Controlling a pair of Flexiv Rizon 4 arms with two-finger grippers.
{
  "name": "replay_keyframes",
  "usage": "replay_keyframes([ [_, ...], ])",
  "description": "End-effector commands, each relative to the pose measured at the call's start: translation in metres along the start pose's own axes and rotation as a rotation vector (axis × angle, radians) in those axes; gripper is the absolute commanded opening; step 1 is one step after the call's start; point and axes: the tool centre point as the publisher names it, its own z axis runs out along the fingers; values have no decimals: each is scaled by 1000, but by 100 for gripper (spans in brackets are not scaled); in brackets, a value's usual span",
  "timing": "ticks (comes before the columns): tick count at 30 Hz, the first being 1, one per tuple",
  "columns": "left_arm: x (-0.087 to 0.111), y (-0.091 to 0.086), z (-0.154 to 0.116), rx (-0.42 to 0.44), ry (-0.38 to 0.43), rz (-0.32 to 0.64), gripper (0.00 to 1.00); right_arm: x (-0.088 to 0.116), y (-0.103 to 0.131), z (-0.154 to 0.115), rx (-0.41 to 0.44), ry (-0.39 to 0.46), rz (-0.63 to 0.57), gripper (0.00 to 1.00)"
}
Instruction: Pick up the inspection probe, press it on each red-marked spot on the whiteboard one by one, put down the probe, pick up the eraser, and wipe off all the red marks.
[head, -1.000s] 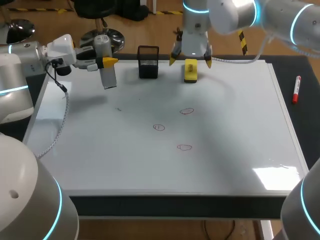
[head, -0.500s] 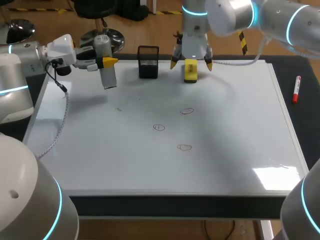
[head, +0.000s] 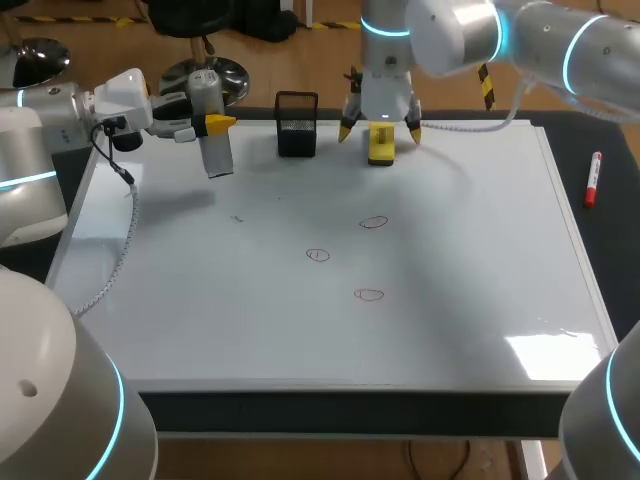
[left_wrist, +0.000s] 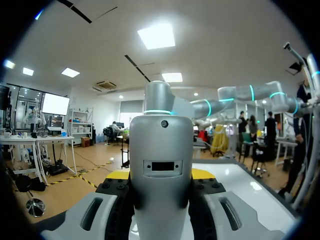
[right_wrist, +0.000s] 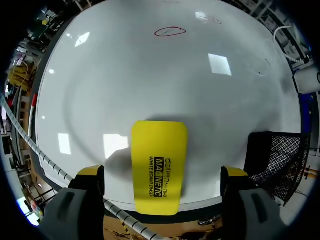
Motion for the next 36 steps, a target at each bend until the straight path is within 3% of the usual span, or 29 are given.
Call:
replay_keyframes([
  [1,0,0,0,2,-1,2,0,0,-3,-2,-1,8,-4,55],
  [4,0,0,0,2,-1,2,0,2,-3,-2,1,10,-4,33],
  [5,0,0,0,2,-1,2,0,2,-3,-2,1,11,-3,15],
  [7,0,0,0,2,-1,2,0,3,-3,-2,2,13,-2,0],
  [19,0,0,0,2,-1,2,0,7,0,-11,-9,16,4,0],
  [36,0,0,0,2,-1,2,0,26,-8,-72,-38,-5,71,0],
])
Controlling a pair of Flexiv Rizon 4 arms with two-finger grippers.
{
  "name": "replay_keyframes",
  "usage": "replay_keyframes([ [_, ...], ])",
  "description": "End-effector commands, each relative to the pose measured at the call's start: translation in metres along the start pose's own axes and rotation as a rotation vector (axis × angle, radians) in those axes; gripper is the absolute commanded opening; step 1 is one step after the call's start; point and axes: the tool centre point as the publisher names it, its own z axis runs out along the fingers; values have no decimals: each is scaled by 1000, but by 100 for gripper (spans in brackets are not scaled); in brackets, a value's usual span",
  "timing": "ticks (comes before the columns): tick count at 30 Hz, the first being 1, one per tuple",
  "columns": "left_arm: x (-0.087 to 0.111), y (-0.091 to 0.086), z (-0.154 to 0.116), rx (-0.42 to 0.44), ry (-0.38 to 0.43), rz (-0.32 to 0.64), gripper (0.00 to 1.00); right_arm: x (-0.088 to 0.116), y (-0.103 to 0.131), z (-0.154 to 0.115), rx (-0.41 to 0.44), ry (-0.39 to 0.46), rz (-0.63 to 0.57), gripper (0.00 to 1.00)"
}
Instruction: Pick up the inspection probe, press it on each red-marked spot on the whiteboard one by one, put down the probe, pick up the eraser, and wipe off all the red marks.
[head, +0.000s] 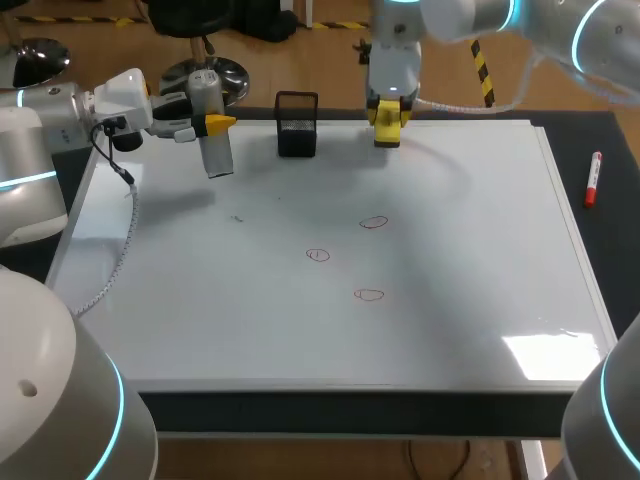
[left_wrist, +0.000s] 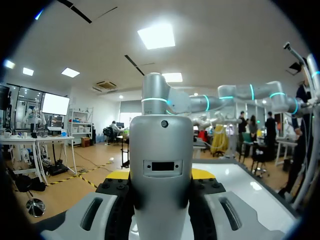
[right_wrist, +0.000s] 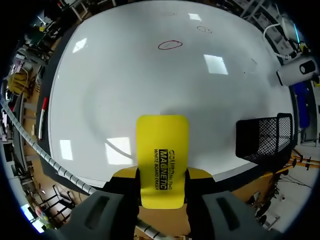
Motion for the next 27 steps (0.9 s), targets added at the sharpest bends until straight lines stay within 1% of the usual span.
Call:
replay_keyframes([
  [1,0,0,0,2,-1,2,0,12,4,-25,-12,-1,18,0],
  [2,0,0,0,2,-1,2,0,15,4,-28,-22,-2,36,0],
  [5,0,0,0,2,-1,2,0,24,3,-35,-14,2,57,0],
  [9,0,0,0,2,-1,2,0,38,2,-44,9,19,78,0],
  [15,0,0,0,2,-1,2,0,60,-1,-58,32,7,157,0],
  [17,0,0,0,2,-1,2,0,69,-1,-62,35,-5,196,0],
  [19,0,0,0,2,-1,2,0,77,0,-65,53,11,203,0],
  [20,0,0,0,2,-1,2,0,83,0,-66,51,-1,233,0],
  [23,0,0,0,2,-1,2,0,96,3,-69,55,3,266,0],
  [26,0,0,0,2,-1,2,0,111,6,-71,52,11,300,0],
  [27,0,0,0,2,-1,2,0,116,7,-71,58,28,302,0],
])
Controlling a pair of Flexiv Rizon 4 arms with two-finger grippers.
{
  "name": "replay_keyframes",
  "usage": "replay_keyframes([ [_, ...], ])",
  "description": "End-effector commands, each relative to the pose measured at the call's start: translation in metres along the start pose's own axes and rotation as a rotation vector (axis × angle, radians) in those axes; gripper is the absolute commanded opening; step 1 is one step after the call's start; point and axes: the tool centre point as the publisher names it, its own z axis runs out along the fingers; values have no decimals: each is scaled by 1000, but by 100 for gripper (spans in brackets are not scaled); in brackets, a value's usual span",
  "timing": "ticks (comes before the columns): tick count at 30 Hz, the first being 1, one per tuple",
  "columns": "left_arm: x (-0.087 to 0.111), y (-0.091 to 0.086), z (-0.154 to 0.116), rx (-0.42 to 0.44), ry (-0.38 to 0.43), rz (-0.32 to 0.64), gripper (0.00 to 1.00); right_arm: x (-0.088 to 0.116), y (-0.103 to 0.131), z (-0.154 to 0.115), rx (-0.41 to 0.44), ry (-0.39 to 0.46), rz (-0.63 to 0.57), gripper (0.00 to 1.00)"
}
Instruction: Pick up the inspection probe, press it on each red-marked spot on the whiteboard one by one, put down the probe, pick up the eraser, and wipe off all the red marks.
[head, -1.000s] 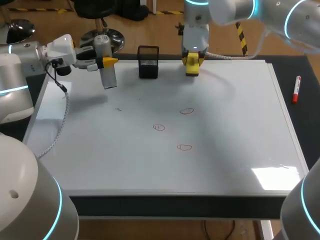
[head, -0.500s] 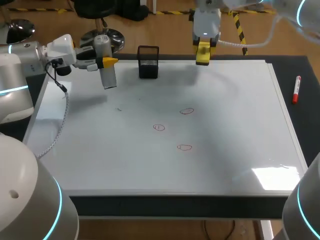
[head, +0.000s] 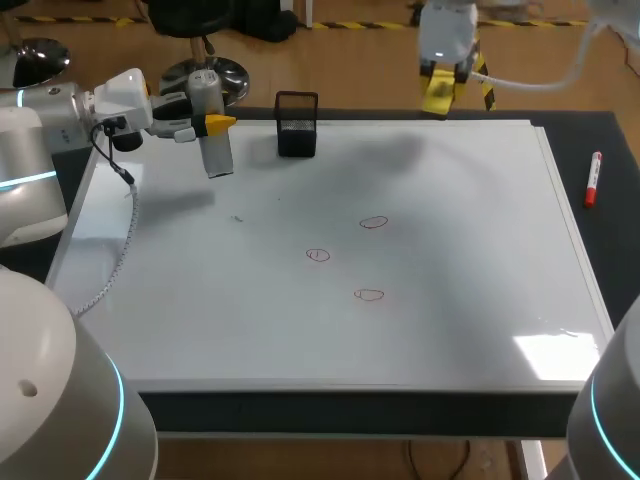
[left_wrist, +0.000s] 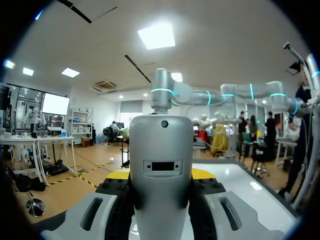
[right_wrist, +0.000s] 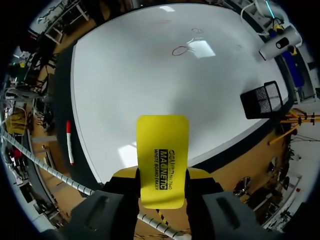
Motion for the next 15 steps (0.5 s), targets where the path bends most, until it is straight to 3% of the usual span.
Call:
replay_keyframes([
  [1,0,0,0,2,-1,2,0,25,4,-7,13,9,24,0],
  [15,0,0,0,2,-1,2,0,81,-2,-5,19,-27,228,0],
])
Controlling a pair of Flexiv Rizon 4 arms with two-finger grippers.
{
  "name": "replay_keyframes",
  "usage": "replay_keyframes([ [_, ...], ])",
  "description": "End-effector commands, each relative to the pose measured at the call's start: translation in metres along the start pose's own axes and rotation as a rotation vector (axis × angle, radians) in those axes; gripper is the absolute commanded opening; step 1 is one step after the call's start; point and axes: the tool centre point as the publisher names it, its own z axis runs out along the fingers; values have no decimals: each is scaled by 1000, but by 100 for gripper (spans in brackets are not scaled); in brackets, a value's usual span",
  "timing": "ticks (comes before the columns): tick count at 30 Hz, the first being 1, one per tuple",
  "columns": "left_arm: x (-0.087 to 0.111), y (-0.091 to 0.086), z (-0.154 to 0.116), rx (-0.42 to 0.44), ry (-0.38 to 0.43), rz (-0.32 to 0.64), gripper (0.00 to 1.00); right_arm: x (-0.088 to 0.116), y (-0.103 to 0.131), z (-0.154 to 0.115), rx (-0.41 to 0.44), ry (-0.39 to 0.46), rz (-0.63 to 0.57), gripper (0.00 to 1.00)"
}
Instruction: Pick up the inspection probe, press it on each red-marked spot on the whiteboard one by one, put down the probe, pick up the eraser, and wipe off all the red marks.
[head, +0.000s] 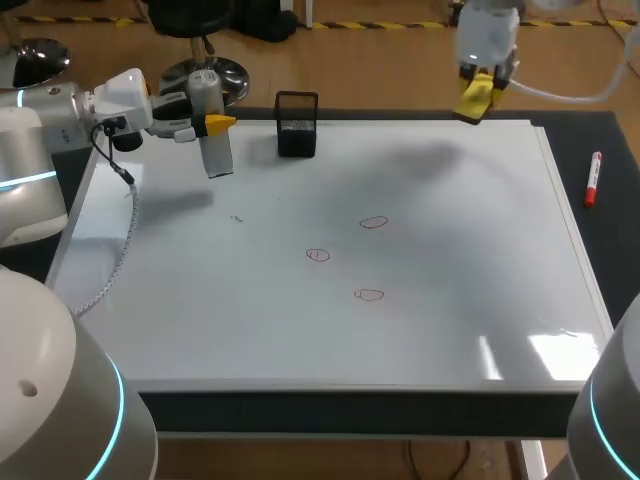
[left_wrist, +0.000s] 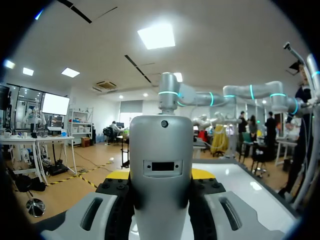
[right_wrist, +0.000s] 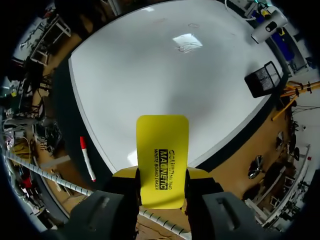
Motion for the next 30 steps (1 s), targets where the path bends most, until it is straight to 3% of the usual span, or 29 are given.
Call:
replay_keyframes([
  [1,0,0,0,2,-1,2,0,20,0,0,12,-17,18,0],
  [14,0,0,0,2,-1,2,0,54,-6,1,21,-6,104,0],
  [30,0,0,0,2,-1,2,0,62,-9,0,20,-42,177,0],
])
